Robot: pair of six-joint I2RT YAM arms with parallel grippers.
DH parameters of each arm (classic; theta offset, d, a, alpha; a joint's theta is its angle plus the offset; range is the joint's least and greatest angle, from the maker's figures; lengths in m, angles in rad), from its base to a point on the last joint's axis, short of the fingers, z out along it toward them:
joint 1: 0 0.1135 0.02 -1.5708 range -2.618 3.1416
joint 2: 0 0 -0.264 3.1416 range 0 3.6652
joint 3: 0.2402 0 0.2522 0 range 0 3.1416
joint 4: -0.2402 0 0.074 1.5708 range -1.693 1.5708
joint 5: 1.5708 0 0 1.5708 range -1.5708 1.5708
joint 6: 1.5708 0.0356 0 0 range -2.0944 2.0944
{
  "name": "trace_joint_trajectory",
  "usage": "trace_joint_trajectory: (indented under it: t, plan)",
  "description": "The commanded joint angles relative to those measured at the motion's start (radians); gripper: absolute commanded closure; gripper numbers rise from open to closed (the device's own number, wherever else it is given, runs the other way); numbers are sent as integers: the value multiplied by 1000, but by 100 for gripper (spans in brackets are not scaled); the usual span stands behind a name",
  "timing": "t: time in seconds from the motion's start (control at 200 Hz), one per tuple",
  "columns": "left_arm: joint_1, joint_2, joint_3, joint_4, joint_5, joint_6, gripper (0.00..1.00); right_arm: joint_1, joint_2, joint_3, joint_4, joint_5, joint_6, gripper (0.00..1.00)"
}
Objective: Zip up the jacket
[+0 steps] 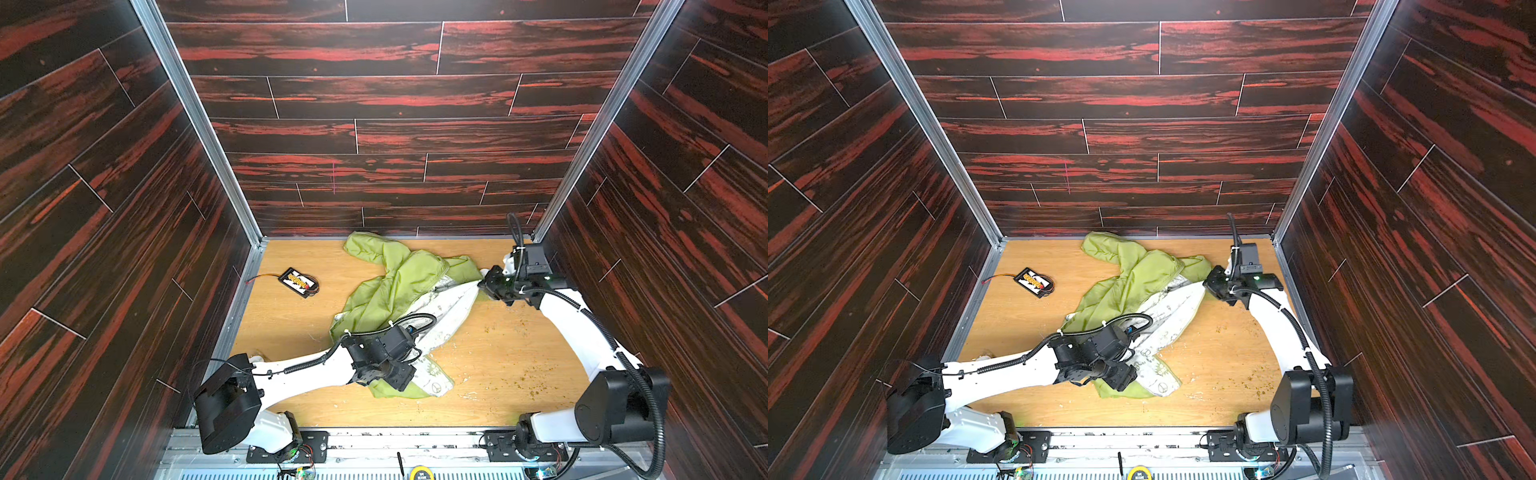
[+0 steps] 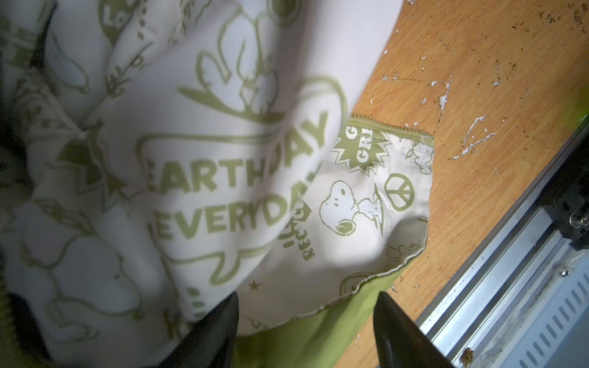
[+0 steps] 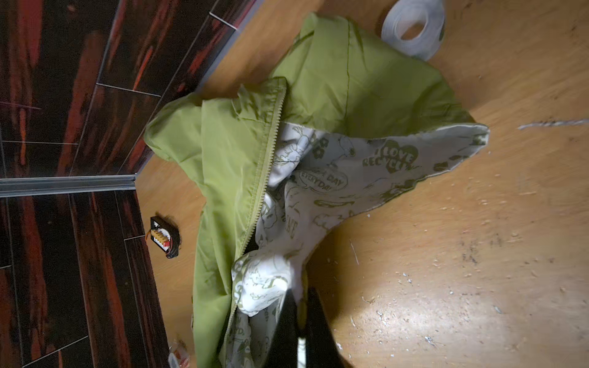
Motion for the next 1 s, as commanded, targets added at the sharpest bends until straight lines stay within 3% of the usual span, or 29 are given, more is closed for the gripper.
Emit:
trace_joint_trajectory:
  t: [0.0,0.225,0.601,0.897,0.997]
  plan:
    - [-4,-3,-18,-4,-5,-4,30,-30,20,85,-76,39,-43,100]
    - [-4,40,-16,-16,16,0,34,-44,114,222,-113,73,-64,100]
    - [-5,104,-60,-5,23,-34,66,-48,361,461,-155,169,-75,100]
    - [-4,-2,-157,-16,-24,-114,71,-53,529,644,-215,226,-95,100]
    - [-5,-55,-141,-47,-70,-118,65,-54,563,665,-227,214,-99,100]
